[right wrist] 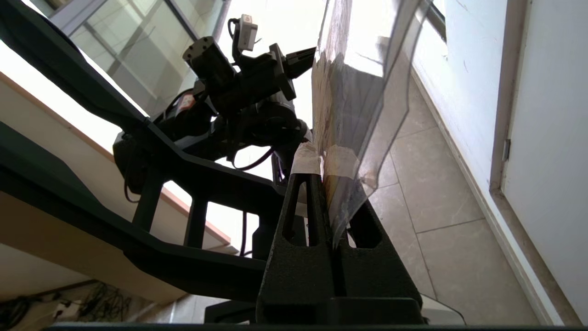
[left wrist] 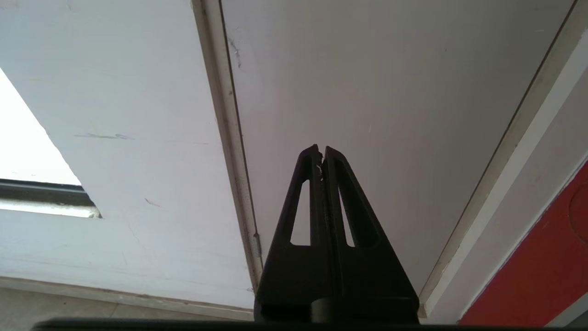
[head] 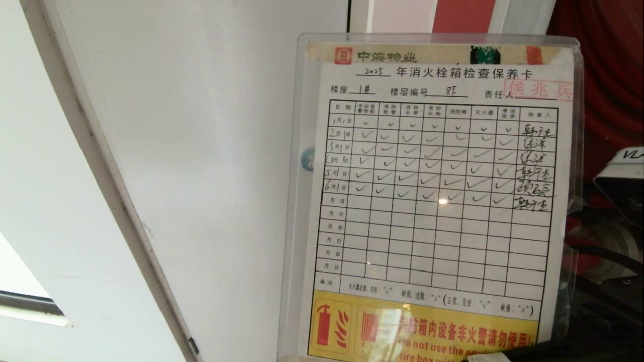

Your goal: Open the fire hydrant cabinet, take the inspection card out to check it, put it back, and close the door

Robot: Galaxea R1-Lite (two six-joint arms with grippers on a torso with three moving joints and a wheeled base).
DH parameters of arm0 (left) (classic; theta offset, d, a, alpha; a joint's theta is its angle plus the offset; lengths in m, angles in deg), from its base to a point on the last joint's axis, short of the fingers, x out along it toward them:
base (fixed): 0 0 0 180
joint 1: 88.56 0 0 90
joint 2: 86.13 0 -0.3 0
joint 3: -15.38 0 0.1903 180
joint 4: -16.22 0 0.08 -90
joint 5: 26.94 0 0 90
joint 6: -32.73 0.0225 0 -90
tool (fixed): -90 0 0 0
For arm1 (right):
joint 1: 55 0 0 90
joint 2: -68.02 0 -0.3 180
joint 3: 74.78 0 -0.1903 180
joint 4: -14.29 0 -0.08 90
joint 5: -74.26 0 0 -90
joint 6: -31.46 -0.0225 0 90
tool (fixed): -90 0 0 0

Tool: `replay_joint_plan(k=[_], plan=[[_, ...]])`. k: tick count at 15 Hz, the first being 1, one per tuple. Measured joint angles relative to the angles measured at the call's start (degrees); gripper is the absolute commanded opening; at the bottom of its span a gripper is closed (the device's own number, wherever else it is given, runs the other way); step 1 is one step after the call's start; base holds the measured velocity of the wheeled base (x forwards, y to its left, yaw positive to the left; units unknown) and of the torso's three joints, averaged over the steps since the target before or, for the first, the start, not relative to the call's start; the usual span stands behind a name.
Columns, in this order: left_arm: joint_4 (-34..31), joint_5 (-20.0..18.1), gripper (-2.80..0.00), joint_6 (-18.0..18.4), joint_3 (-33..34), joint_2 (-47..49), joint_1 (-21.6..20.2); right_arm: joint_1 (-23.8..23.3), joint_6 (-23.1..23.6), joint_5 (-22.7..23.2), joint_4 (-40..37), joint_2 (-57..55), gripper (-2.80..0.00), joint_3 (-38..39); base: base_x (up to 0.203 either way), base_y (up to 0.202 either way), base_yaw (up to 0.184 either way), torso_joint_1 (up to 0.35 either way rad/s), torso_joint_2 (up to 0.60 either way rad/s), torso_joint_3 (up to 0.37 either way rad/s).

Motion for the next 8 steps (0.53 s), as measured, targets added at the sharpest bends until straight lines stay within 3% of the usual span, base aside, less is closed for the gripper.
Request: replay_joint_plan(k=[8], plan=[[0.0,0.0,-2.8,0.01,0.0,0.0,0.0,0.09,0.09,0.2,0.0,0.1,-2.8,0.2,0.0,0.0,0.0,0.0,0.0,0.0]])
